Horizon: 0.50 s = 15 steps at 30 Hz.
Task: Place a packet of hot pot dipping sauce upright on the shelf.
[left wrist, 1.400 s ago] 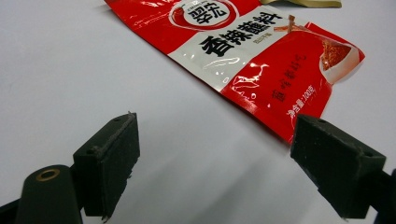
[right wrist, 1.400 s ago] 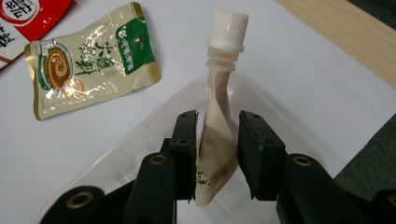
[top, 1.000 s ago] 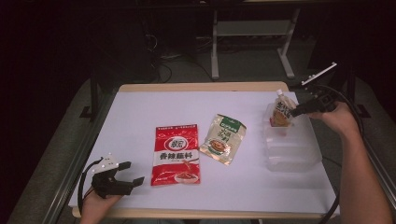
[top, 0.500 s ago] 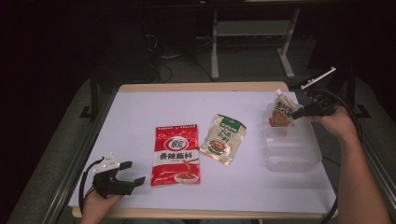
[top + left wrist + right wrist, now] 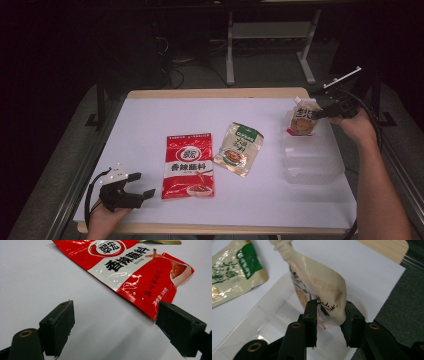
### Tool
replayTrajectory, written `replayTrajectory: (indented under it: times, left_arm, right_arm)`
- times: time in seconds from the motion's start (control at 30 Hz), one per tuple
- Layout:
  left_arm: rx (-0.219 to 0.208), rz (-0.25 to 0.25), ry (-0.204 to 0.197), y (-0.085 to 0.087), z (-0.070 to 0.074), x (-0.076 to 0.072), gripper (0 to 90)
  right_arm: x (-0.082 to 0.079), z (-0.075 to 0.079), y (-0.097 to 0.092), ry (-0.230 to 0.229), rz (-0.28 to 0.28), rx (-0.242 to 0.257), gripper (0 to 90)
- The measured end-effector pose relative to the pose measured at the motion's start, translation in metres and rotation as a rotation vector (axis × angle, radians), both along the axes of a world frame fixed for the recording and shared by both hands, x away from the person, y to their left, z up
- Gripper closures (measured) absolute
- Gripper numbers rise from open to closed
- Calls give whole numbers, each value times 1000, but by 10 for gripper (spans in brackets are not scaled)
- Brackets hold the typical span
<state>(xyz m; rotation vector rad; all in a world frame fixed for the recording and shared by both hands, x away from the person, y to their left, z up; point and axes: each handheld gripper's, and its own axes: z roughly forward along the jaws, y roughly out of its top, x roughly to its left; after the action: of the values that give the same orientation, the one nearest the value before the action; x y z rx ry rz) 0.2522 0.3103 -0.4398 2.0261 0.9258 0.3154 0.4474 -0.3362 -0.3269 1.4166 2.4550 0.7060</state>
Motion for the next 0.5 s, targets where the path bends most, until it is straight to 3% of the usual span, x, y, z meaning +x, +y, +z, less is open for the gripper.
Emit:
replayTrajectory:
  times: [0.17, 0.5]
  left_arm:
    - [2, -2, 1, 0, 0, 0, 155]
    - [4, -16, 0, -2, 1, -1, 155]
  right_arm:
    - [1, 0, -1, -3, -48, 8, 635]
    - [-7, 2, -5, 24, -65, 51, 605]
